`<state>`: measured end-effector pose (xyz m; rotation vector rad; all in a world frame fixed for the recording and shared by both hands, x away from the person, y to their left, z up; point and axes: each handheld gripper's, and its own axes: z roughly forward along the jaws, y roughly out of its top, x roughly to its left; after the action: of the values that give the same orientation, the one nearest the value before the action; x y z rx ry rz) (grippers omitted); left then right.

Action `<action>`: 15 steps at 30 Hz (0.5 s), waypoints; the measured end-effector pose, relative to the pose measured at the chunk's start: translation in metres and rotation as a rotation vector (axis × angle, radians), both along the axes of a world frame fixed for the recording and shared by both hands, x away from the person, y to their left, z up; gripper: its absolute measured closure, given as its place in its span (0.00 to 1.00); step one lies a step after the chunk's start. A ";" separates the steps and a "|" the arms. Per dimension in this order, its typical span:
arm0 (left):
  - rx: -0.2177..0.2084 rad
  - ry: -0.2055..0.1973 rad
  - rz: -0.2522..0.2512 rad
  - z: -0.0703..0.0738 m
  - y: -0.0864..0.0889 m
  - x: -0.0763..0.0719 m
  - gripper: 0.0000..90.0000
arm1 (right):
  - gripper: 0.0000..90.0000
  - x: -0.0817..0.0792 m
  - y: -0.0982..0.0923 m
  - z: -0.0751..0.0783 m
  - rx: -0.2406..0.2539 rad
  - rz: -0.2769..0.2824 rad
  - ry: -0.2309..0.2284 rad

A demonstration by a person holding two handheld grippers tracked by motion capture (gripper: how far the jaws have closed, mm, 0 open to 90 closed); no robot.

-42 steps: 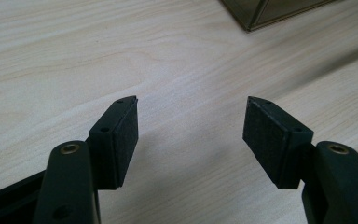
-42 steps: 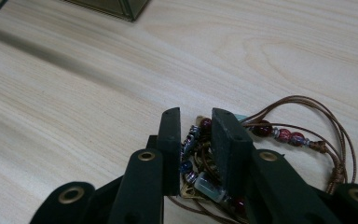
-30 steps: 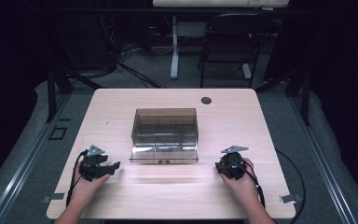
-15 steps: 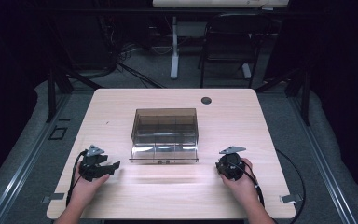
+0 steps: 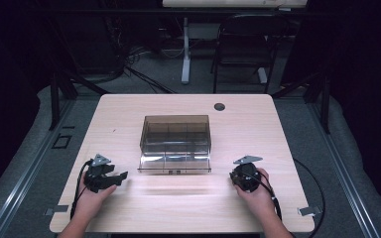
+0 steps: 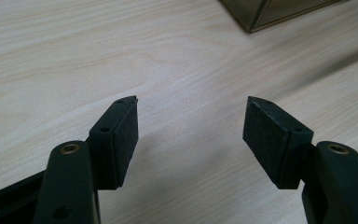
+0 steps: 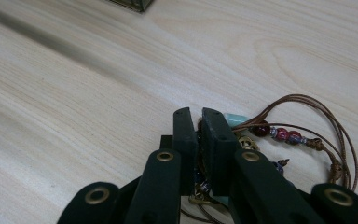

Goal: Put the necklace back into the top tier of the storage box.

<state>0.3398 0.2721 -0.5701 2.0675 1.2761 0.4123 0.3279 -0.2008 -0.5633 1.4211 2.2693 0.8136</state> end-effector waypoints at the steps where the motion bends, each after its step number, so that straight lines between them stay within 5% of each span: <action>1: 0.001 -0.001 0.000 0.000 0.000 0.000 0.40 | 0.94 0.000 0.000 0.000 0.001 0.000 0.000; 5: 0.001 -0.001 0.001 0.000 0.000 0.000 0.40 | 1.00 -0.001 0.000 0.001 0.001 0.001 -0.006; 15: 0.001 -0.001 0.001 0.000 0.000 0.000 0.40 | 0.95 -0.003 -0.002 0.001 0.007 -0.003 -0.006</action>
<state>0.3399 0.2726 -0.5700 2.0671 1.2770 0.4149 0.3254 -0.2031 -0.5621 1.4227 2.2612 0.8253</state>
